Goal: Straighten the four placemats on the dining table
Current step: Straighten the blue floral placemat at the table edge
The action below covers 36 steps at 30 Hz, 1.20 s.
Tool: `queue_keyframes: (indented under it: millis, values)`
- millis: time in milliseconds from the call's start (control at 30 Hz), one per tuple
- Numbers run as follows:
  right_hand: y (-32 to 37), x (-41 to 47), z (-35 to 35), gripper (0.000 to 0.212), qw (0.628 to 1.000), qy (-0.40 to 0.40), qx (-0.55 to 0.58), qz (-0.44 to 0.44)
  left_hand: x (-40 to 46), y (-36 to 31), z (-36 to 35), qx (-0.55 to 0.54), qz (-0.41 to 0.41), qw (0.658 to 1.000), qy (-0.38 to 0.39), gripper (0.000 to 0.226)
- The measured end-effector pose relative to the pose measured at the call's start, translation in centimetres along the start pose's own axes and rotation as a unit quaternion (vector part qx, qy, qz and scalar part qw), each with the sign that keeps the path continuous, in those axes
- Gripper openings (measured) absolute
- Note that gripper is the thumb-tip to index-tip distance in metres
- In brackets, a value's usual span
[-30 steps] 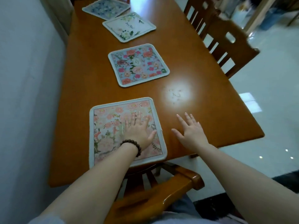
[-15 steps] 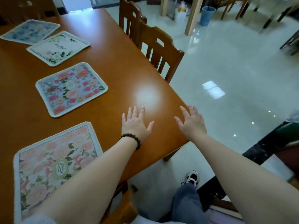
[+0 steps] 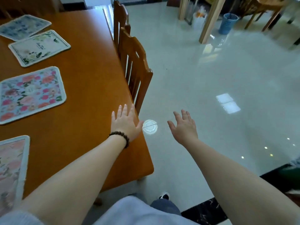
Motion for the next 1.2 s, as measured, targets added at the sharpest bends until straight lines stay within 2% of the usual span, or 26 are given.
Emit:
queue_keyframes:
  millis: [233,533,867,1200]
  values:
    - [-1.5,7.3,2.2,0.058,0.999,0.003,-0.009,0.049,4.5,-0.9,1.5,0.01,0.076,0.997,-0.017,0.075]
    - [0.8,18.3,1.2,0.057,0.99,0.016,-0.027,0.14,11.1,0.2,0.4,0.011,0.176,0.984,-0.029,0.074]
    - [9.9,33.2,1.7,0.057,0.957,0.05,-0.054,0.28,20.2,3.3,0.2,-0.032,0.322,0.944,-0.061,0.075]
    - [21.4,40.9,3.4,0.057,0.923,0.001,-0.029,0.385,22.3,8.0,1.0,-0.026,0.413,0.908,-0.073,0.075]
Point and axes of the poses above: each hand's wrist, its own x-axis towards the middle knuckle, its own z-axis out of the back of the hand, y = z × x, the point moved 9 cm from there along x, towards the middle knuckle, and after that the axes turned 11 degrees about -y, right-handed, at the moved point
